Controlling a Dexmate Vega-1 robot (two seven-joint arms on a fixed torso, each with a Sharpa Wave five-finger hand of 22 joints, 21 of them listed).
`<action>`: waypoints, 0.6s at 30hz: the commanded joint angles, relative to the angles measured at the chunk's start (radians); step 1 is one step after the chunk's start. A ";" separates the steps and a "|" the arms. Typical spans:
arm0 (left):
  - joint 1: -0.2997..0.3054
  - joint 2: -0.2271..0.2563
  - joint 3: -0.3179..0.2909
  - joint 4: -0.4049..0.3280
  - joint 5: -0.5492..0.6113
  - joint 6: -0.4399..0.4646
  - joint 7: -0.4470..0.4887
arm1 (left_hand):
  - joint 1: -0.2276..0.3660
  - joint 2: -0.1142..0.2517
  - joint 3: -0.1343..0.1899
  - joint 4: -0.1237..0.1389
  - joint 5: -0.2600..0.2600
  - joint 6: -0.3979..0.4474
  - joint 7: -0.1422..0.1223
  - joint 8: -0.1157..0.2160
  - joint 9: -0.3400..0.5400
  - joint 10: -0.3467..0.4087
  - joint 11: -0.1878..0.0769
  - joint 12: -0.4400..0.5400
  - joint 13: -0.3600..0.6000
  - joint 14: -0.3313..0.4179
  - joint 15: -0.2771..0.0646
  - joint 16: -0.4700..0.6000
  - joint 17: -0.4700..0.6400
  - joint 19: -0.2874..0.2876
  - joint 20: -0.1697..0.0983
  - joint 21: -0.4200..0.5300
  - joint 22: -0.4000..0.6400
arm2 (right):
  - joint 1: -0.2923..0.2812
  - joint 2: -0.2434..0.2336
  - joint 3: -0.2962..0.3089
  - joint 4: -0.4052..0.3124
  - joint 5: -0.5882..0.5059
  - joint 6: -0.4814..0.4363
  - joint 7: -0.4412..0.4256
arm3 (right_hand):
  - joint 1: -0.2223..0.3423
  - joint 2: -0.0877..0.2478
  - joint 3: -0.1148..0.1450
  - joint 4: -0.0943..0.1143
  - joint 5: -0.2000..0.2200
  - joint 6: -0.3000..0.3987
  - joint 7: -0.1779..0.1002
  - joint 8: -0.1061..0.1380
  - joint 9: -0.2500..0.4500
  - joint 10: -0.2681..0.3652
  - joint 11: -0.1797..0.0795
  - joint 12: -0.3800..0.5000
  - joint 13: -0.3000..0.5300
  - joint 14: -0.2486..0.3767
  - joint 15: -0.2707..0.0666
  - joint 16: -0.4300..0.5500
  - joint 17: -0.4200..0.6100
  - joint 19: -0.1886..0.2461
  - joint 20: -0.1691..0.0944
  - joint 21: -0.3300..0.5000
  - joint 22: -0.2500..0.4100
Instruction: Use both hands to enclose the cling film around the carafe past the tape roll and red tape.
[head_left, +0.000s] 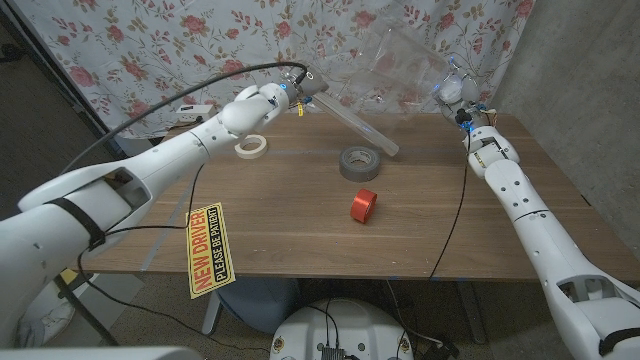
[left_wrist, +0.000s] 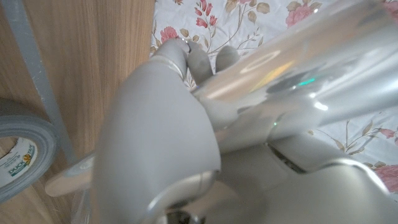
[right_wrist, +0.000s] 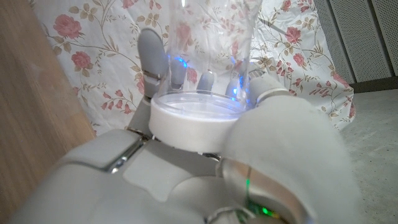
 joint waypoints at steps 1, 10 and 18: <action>-0.038 -0.026 0.022 0.072 -0.016 0.065 0.037 | 0.009 -0.002 0.011 -0.003 0.008 0.002 -0.002 0.101 0.011 0.024 -0.019 0.196 0.005 0.063 -0.040 0.008 0.007 0.013 0.001 0.006 0.006 | 0.005 -0.041 -0.003 0.014 -0.002 -0.037 0.048 | 0.155 0.161 0.002 -0.002 -0.001 0.024 0.029 0.000 -0.001 0.108 -0.098 0.000 0.002 0.309 -0.388 0.266 0.005 -0.025 -0.137 -0.001 0.000; -0.054 -0.037 0.049 0.113 -0.018 0.098 0.083 | 0.009 -0.004 0.011 -0.002 0.009 -0.008 -0.002 0.097 0.003 0.024 -0.019 0.195 0.005 0.066 -0.040 0.010 0.006 0.013 -0.002 0.004 0.002 | 0.001 -0.067 -0.004 0.012 -0.013 -0.054 0.071 | 0.155 0.160 0.002 -0.003 -0.001 0.025 0.028 -0.001 -0.004 0.109 -0.095 0.000 0.001 0.304 -0.388 0.267 0.005 -0.026 -0.137 -0.001 0.000; -0.054 -0.059 0.053 0.136 -0.053 0.160 0.104 | 0.010 -0.005 0.015 -0.003 0.012 -0.004 -0.001 0.106 0.010 0.023 -0.019 0.195 0.005 0.062 -0.040 0.005 0.004 0.011 0.000 0.007 0.005 | -0.009 -0.079 -0.006 -0.008 -0.017 -0.067 0.056 | 0.156 0.160 0.001 -0.003 -0.001 0.026 0.031 -0.002 -0.007 0.114 -0.095 -0.002 -0.005 0.301 -0.388 0.268 0.005 -0.025 -0.137 0.001 0.002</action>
